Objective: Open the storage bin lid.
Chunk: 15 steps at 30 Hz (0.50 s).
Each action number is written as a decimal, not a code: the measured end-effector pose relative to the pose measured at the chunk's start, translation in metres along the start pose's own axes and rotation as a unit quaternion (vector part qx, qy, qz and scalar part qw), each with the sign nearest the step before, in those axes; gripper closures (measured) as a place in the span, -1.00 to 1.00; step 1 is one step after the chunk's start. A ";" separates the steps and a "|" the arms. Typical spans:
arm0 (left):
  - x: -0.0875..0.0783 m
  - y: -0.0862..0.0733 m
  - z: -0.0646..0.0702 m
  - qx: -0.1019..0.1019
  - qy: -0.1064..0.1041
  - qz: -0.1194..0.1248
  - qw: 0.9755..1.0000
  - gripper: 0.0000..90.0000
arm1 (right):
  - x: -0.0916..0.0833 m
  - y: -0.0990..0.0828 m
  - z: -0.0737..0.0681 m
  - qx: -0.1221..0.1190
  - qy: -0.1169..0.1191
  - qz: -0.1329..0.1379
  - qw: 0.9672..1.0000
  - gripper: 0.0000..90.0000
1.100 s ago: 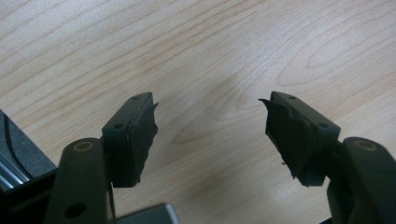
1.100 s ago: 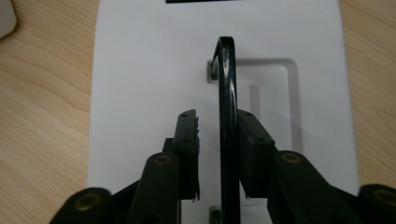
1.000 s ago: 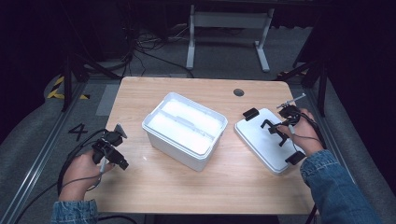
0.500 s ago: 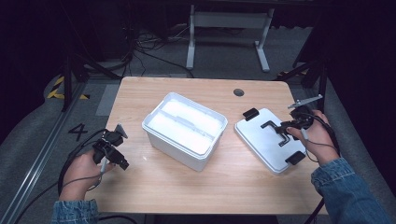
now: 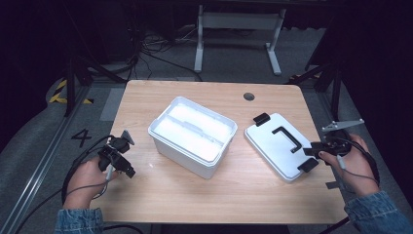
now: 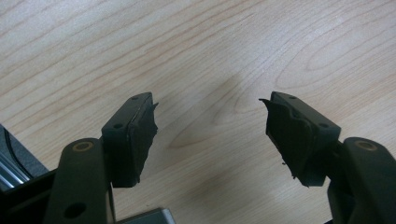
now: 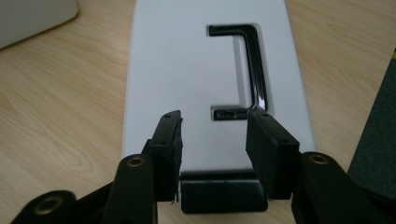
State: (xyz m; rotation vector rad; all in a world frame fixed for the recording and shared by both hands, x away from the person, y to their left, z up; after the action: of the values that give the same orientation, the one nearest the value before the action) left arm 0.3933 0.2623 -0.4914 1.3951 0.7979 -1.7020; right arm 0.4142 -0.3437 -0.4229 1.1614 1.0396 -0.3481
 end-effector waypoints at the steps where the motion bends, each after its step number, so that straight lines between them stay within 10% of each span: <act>1: 0.000 0.000 0.000 -0.001 -0.002 0.000 1.000 -0.26 | -0.002 -0.007 0.000 0.003 -0.001 -0.002 1.000 0.25; 15: 0.002 0.006 0.002 0.005 0.000 -0.005 1.000 -0.25 | 0.003 -0.071 -0.004 0.039 -0.007 0.006 0.999 0.19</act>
State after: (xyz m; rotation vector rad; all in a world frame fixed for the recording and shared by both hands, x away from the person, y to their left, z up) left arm 0.3973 0.2576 -0.4928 1.3999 0.7967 -1.7162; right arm 0.3636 -0.3690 -0.4665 1.2329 1.0140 -0.3910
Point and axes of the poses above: each handheld gripper's, and its own axes: x roughly forward along the jaws, y roughly out of its top, z roughly to its right, the point moved 7 cm from there along x, roughly forward along the jaws, and after that the axes turned 4 degrees about -y, right-handed, at the moved point
